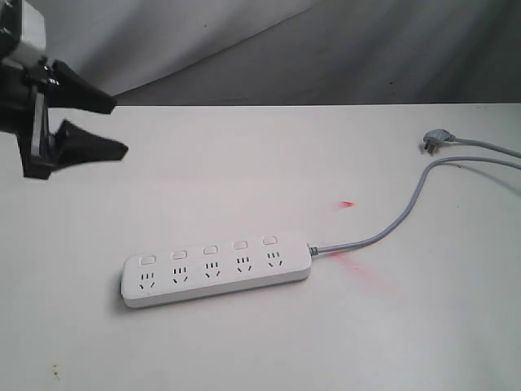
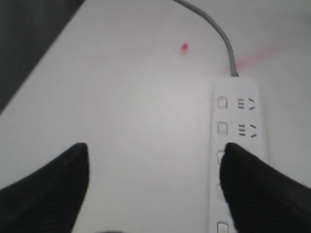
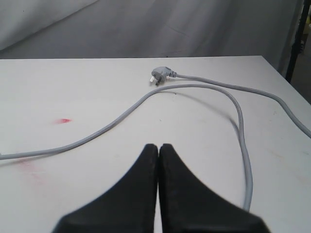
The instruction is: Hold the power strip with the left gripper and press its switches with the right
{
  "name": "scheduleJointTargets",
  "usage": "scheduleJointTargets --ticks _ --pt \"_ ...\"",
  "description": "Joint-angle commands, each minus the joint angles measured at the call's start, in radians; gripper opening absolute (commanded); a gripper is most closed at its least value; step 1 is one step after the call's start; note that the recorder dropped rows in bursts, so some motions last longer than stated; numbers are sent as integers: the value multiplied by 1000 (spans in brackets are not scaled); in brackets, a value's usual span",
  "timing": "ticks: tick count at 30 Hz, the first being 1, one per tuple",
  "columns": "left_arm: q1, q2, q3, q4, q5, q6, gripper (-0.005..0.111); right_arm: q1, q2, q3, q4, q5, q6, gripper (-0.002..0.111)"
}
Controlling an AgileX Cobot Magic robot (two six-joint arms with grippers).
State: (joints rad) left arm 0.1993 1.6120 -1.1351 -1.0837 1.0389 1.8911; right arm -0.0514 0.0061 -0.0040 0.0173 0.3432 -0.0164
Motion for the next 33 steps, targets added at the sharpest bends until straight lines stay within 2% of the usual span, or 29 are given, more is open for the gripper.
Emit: scheduleJointTargets --ticks 1,6,11,18,20,23,25,29,31,33 --pt "0 -125 -25 -5 11 -79 37 -10 -6 4 4 -6 4 0" --pt "0 -265 -25 -5 4 -248 0 -10 -6 4 4 -6 4 0" --pt "0 -396 -25 -2 0 -516 0 -10 -6 4 4 -6 4 0" --pt "0 -553 -25 11 -50 -1065 0 -10 -6 4 4 -6 4 0" --pt "0 -577 -25 -30 -65 -1197 1 -10 -6 4 4 -6 4 0" --pt "0 -616 -21 -54 -171 -1377 1 -10 -6 4 4 -6 4 0" --pt "0 -669 -7 -58 -295 -1427 1 -10 -6 4 4 -6 4 0" --pt "0 -795 36 -56 -574 -1412 1 -10 -6 4 4 -6 4 0" --pt "0 -853 59 -6 -676 -1370 1 -10 -6 4 4 -6 4 0" --pt "0 -899 74 104 -729 -1357 1 -10 -6 4 4 -6 4 0"
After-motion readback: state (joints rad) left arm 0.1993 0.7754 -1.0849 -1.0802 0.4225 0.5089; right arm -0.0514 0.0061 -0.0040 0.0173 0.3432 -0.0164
